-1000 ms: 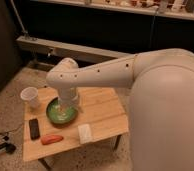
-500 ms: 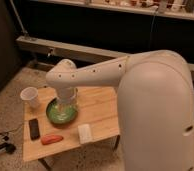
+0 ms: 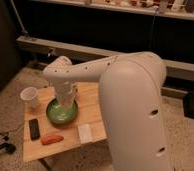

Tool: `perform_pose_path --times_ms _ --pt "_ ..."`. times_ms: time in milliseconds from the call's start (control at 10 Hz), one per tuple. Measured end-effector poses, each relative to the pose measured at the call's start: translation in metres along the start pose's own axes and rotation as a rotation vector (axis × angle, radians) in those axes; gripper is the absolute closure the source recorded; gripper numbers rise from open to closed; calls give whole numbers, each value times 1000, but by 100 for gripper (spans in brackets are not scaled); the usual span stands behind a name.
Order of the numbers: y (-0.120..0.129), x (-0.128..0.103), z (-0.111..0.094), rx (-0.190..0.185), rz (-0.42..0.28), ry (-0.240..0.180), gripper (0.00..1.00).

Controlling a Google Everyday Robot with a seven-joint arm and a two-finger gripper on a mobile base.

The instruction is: Knock the bottle over

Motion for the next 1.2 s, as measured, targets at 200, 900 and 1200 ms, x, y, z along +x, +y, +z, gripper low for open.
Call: perform_pose_path --times_ms 200,900,1200 --pt "-4 -8 -5 16 4 -10 100" --pt "-2 -18 -6 25 4 -7 100" --pt "-5 -22 1 20 17 8 100"
